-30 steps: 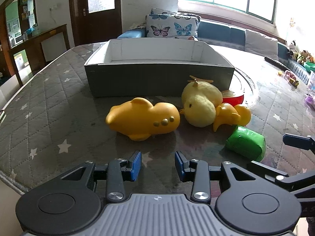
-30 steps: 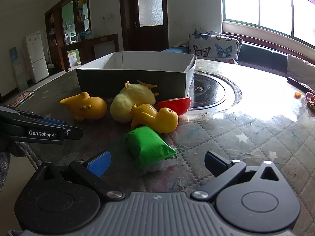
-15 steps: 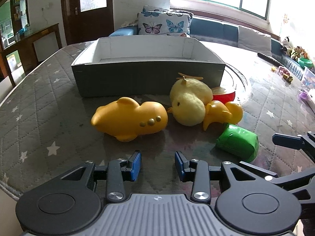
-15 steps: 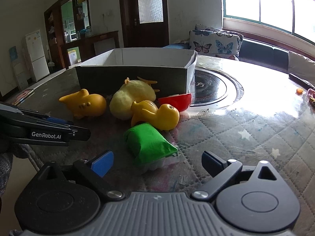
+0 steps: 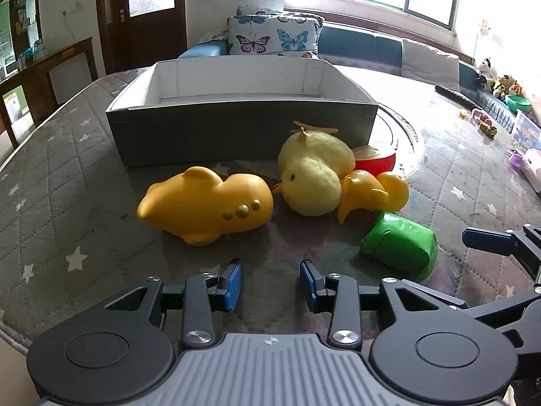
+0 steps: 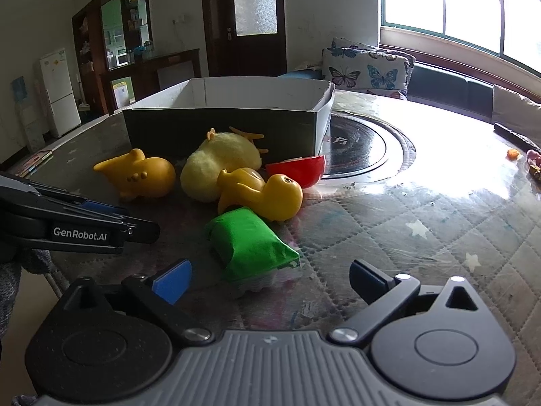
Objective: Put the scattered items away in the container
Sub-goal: 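Move the left gripper toward the green soft block beside the toys, then close the left gripper on the green soft block and lift it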
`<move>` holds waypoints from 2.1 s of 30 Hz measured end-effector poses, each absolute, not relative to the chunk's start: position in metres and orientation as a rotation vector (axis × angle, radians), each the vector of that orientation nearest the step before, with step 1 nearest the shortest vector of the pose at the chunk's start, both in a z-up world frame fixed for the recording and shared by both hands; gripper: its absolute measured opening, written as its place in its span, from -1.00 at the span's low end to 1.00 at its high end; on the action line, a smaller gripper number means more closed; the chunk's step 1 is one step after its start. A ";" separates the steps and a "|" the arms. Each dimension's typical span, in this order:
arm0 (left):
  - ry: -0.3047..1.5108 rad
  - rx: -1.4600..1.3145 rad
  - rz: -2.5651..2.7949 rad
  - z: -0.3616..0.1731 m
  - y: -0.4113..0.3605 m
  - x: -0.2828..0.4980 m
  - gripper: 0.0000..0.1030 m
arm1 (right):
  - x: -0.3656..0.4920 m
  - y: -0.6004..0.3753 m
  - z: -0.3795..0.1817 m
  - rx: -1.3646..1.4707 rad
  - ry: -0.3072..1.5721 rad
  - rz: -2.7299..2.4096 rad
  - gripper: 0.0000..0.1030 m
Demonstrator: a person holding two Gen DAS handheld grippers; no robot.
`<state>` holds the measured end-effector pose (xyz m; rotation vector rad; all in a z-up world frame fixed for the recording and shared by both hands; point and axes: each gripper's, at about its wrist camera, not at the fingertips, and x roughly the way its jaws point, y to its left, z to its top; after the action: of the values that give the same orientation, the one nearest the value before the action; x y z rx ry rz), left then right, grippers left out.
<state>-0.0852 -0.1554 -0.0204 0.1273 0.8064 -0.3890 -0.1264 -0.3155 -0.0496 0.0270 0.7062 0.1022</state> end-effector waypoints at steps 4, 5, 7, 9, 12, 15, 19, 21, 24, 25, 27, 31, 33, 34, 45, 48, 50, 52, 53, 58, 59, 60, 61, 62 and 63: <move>0.808 0.130 -0.397 -0.020 -0.158 -0.084 -0.23 | -0.125 -0.315 -0.049 0.026 0.711 0.105 0.96; 0.809 0.131 -0.398 -0.020 -0.158 -0.084 -0.23 | -0.125 -0.315 -0.049 0.026 0.712 0.106 0.96; 0.810 0.132 -0.401 -0.020 -0.159 -0.084 -0.23 | -0.124 -0.315 -0.049 0.026 0.714 0.110 0.96; 0.813 0.132 -0.407 -0.019 -0.160 -0.083 -0.23 | -0.124 -0.314 -0.049 0.027 0.716 0.115 0.96; 0.819 0.128 -0.419 -0.019 -0.161 -0.082 -0.23 | -0.123 -0.314 -0.050 0.027 0.720 0.124 0.95; 0.824 0.124 -0.435 -0.018 -0.163 -0.080 -0.23 | -0.122 -0.313 -0.049 0.027 0.724 0.134 0.92; 0.831 0.125 -0.459 -0.016 -0.166 -0.078 -0.23 | -0.119 -0.313 -0.050 0.031 0.730 0.145 0.87; 0.834 0.130 -0.471 -0.015 -0.168 -0.077 -0.23 | -0.117 -0.313 -0.049 0.034 0.732 0.148 0.85; 0.845 0.127 -0.500 -0.013 -0.171 -0.075 -0.23 | -0.115 -0.314 -0.048 0.039 0.734 0.150 0.78; 0.847 0.126 -0.511 -0.012 -0.172 -0.075 -0.23 | -0.115 -0.315 -0.048 0.042 0.735 0.153 0.74; 0.850 0.127 -0.534 -0.009 -0.174 -0.075 -0.23 | -0.115 -0.317 -0.047 0.048 0.735 0.157 0.66; 0.849 0.135 -0.581 -0.004 -0.178 -0.075 -0.23 | -0.113 -0.319 -0.044 0.057 0.741 0.165 0.47; 0.852 0.131 -0.606 -0.001 -0.180 -0.074 -0.23 | -0.113 -0.320 -0.043 0.060 0.744 0.172 0.37; 0.856 0.128 -0.617 -0.001 -0.181 -0.073 -0.23 | -0.114 -0.321 -0.042 0.062 0.746 0.175 0.33; 0.906 0.092 -0.737 0.003 -0.195 -0.057 -0.22 | -0.115 -0.319 -0.040 0.041 0.766 0.204 -0.01; 0.928 0.065 -0.744 0.000 -0.196 -0.050 -0.20 | -0.115 -0.320 -0.040 0.034 0.772 0.210 -0.01; 0.942 0.046 -0.756 -0.001 -0.196 -0.047 -0.21 | -0.114 -0.319 -0.040 0.029 0.774 0.212 -0.02; 0.959 0.026 -0.771 -0.003 -0.195 -0.042 -0.21 | -0.113 -0.319 -0.040 0.023 0.776 0.217 -0.02; 0.970 0.013 -0.776 -0.004 -0.195 -0.040 -0.20 | -0.113 -0.319 -0.040 0.020 0.777 0.220 -0.02; 1.016 -0.043 -0.810 -0.009 -0.195 -0.032 -0.21 | -0.111 -0.319 -0.041 0.004 0.779 0.226 -0.02; 1.022 -0.051 -0.817 -0.010 -0.195 -0.031 -0.21 | -0.111 -0.319 -0.041 0.000 0.778 0.227 -0.02; 1.025 -0.057 -0.821 -0.011 -0.195 -0.030 -0.21 | -0.111 -0.318 -0.042 -0.004 0.777 0.228 -0.03; 1.028 -0.064 -0.825 -0.011 -0.195 -0.029 -0.21 | -0.111 -0.318 -0.042 -0.005 0.775 0.230 -0.03; 1.034 -0.074 -0.828 -0.012 -0.194 -0.028 -0.21 | -0.111 -0.319 -0.042 -0.005 0.773 0.231 -0.03; 1.040 -0.084 -0.828 -0.013 -0.194 -0.027 -0.21 | -0.110 -0.319 -0.042 -0.003 0.772 0.232 -0.04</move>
<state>-0.0271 -0.1936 -0.0128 -0.0839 1.0395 -0.8285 -0.1105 -0.3191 -0.0424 -0.0034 0.7717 0.2315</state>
